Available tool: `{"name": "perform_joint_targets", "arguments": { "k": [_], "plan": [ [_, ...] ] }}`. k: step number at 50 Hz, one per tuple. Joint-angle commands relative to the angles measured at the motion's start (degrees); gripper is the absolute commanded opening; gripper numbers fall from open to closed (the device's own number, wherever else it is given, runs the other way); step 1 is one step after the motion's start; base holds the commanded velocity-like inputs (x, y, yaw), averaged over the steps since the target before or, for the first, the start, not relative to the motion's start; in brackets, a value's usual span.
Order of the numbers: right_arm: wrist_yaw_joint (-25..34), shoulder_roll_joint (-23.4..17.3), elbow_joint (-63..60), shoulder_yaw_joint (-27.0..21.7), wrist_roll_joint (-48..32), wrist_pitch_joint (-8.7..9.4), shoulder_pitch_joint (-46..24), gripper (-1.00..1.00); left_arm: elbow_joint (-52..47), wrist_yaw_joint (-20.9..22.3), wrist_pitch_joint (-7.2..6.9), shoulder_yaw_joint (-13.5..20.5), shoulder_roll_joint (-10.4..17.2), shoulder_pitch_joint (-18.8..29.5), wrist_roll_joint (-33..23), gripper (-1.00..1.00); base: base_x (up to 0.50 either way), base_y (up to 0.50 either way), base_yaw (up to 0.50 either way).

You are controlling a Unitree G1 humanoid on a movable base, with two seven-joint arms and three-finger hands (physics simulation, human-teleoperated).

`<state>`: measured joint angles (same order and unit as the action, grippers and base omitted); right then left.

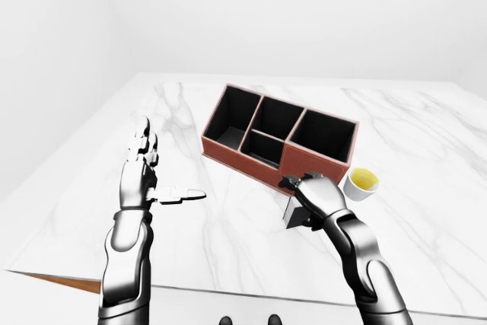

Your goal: Pick up the book and place it in the right compartment of the caddy.

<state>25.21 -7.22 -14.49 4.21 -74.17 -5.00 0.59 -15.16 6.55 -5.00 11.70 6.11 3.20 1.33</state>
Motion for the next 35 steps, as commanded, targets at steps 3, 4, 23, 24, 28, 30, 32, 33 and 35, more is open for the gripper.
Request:
{"name": "perform_joint_targets", "arguments": {
  "k": [3, 4, 23, 24, 28, 30, 32, 33, 35],
  "plan": [
    [-0.23, -0.19, 1.20, -0.31, 0.09, 0.00, -0.31, 0.27, -0.03, -0.07, 0.00, -0.10, -0.09, -0.17, -0.13, 1.00, 0.00, 0.00, 0.00],
    [-0.30, -0.25, 1.39, -0.32, 0.00, 0.00, -0.30, 0.27, -0.09, -0.07, 0.00, -0.11, -0.08, -0.19, -0.18, 1.00, 0.00, 0.00, 0.00],
    [-0.54, -0.46, 3.28, -0.59, -0.31, 0.00, -1.68, 0.27, -0.42, 0.04, 0.00, -0.28, -0.12, -0.23, -0.55, 1.00, 0.00, 0.00, 0.00],
    [-0.59, -0.50, 3.44, -0.60, -0.37, 0.00, -1.71, 0.27, -0.52, 0.04, 0.00, -0.24, -0.12, -0.27, -0.57, 1.00, 0.00, 0.00, 0.00],
    [-0.70, -0.58, 3.88, -0.63, -0.57, 0.00, -1.82, 0.27, -0.37, -0.02, 0.00, -0.16, -0.15, -0.28, -0.60, 1.00, 0.00, 0.00, 0.00],
    [-0.66, -0.63, 4.04, -0.62, -0.67, 0.00, -1.78, 0.26, -0.25, -0.03, 0.00, -0.25, -0.21, -0.37, -0.69, 1.00, 0.00, 0.00, 0.00],
    [-0.86, -0.71, 4.35, -0.67, -0.77, 0.00, -1.78, 0.26, -0.24, -0.02, 0.00, -0.29, -0.20, -0.37, -0.76, 1.00, 0.00, 0.00, 0.00],
    [-0.82, -0.77, 4.59, -0.72, -0.92, 0.00, -1.77, 0.27, -0.42, -0.02, 0.00, -0.26, -0.19, -0.38, -0.78, 1.00, 0.00, 0.00, 0.00],
    [-0.99, -0.81, 5.00, -0.77, -0.91, 0.00, -1.87, 0.27, -0.81, 0.03, 0.00, -0.15, -0.15, -0.41, -0.70, 1.00, 0.00, 0.00, 0.00]
  ]
}}
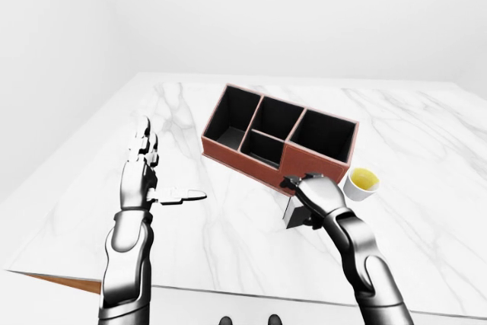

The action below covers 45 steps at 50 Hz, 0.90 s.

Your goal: Pick up the book and place it in the right compartment of the caddy.

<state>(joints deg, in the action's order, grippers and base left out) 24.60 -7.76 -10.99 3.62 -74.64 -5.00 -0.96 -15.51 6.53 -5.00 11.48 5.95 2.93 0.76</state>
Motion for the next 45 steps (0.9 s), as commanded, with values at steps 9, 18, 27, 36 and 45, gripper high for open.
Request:
{"name": "perform_joint_targets", "arguments": {
  "k": [9, 18, 27, 36, 45],
  "plan": [
    [-0.67, -0.58, 3.02, -0.44, -0.90, 0.00, -0.80, 0.27, -1.28, 0.35, 0.00, 0.31, -0.11, -0.75, -0.26, 1.00, 0.00, 0.00, 0.00],
    [-0.91, -0.79, 3.44, -0.41, -1.25, 0.00, -0.40, 0.28, -1.15, 0.30, 0.00, 0.25, -0.23, -0.76, -0.36, 1.00, 0.00, 0.00, 0.00],
    [-1.31, -0.91, 4.25, -0.34, -1.63, 0.00, -0.12, 0.27, -1.27, 0.29, 0.00, 0.07, -0.27, -0.84, -0.52, 1.00, 0.00, 0.00, 0.00],
    [-1.64, -0.99, 5.30, -0.09, -2.41, 0.00, 0.00, 0.29, -1.01, 0.41, 0.00, 0.16, -0.25, -0.80, -0.47, 1.00, 0.00, 0.00, 0.00],
    [-1.81, -1.02, 6.02, -0.04, -2.71, 0.00, -0.30, 0.29, -1.64, 0.58, 0.00, 0.39, -0.15, -0.95, -0.48, 1.00, 0.00, 0.00, 0.00]
  ]
}}
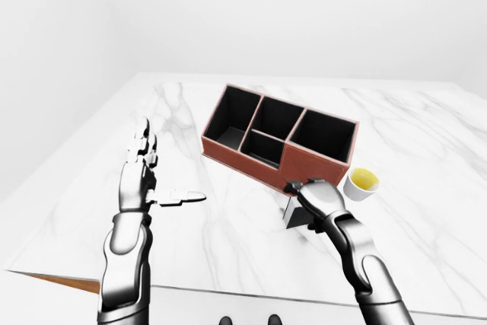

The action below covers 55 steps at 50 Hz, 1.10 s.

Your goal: Pick up the book and place it in the right compartment of the caddy.

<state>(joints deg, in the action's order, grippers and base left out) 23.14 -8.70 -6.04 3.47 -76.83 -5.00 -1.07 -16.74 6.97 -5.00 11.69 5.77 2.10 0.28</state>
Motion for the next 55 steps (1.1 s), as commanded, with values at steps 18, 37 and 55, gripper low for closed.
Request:
{"name": "perform_joint_targets", "arguments": {
  "k": [18, 37, 55],
  "plan": [
    [-1.29, -0.39, 2.47, 0.17, -1.64, 0.00, -0.49, 0.30, -0.52, 0.34, 0.00, 0.20, -0.11, -0.47, 0.01, 1.00, 0.00, 0.00, 0.00],
    [-2.17, -0.58, 3.55, 0.47, -3.47, 0.00, 0.39, 0.32, -0.15, 0.33, 0.00, 0.56, -0.15, -0.92, 0.33, 1.00, 0.00, 0.00, 0.00],
    [-3.24, -0.55, 4.88, 0.82, -3.93, 0.00, 0.74, 0.33, -0.24, 0.43, 0.00, 0.74, -0.19, -1.27, 0.41, 1.00, 0.00, 0.00, 0.00]
  ]
}}
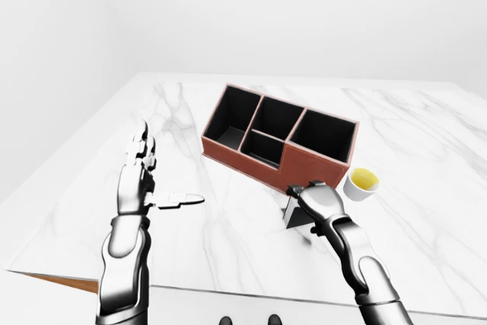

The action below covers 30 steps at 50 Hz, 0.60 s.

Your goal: Pick up the book and place it in the right compartment of the caddy.

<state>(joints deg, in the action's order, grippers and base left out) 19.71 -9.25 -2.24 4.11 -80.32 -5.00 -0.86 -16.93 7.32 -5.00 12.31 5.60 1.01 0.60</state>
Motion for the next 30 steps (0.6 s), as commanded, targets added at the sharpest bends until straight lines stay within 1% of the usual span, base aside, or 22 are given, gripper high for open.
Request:
{"name": "perform_joint_targets", "arguments": {
  "k": [1, 5, 6, 7, 8, 9, 11, 17, 19, 30],
  "plan": [
    [-0.06, -0.03, 1.38, 0.23, -0.57, 0.00, 0.54, 0.33, 0.10, 0.08, 0.00, 0.13, -0.04, -0.16, 0.12, 1.00, 0.00, 0.00, 0.00],
    [-0.19, -0.13, 1.84, 0.25, -0.78, 0.00, 0.70, 0.31, -0.01, 0.17, 0.00, 0.17, -0.05, -0.33, 0.19, 1.00, 0.00, 0.00, 0.00],
    [0.04, -0.20, 2.02, 0.29, -1.09, 0.00, 0.91, 0.13, -0.04, 0.21, 0.00, 0.29, -0.02, -0.38, 0.28, 1.00, 0.00, 0.00, 0.00],
    [0.42, -0.36, 1.98, 0.33, -1.45, 0.00, 1.21, -0.40, -0.02, 0.21, 0.00, 0.33, -0.01, -0.39, 0.29, 1.00, 0.00, 0.00, 0.00],
    [-0.08, -0.56, 2.04, 0.40, -1.63, 0.00, 1.38, -0.56, 0.01, 0.22, 0.00, 0.35, -0.01, -0.41, 0.30, 1.00, 0.00, 0.00, 0.00],
    [-0.13, -0.44, 1.96, 0.35, -1.63, 0.00, 1.57, -1.00, 0.03, 0.23, 0.00, 0.38, -0.03, -0.45, 0.31, 1.00, 0.00, 0.00, 0.00],
    [0.34, -0.83, 1.72, 0.55, -2.75, 0.00, 1.99, -1.00, 0.06, 0.25, 0.00, 0.39, -0.06, -0.54, 0.33, 1.00, 0.00, 0.00, 0.00],
    [-0.30, -0.32, 1.68, 0.50, -1.69, 0.00, 2.01, -1.00, 0.22, 0.29, 0.00, 0.33, -0.12, -0.62, 0.39, 1.00, 0.00, 0.00, 0.00],
    [-2.43, -0.65, 1.89, 0.90, -1.90, 0.00, 1.83, -1.00, 0.77, 0.32, 0.00, 0.27, -0.15, -0.57, 0.45, 1.00, 0.00, 0.00, 0.00],
    [-3.15, 1.53, -2.23, 1.24, 2.53, 0.00, 0.66, -1.00, 0.11, 0.51, 0.00, 0.20, -0.18, -0.71, 0.63, 1.00, 0.00, 0.00, 0.00]
  ]
}}
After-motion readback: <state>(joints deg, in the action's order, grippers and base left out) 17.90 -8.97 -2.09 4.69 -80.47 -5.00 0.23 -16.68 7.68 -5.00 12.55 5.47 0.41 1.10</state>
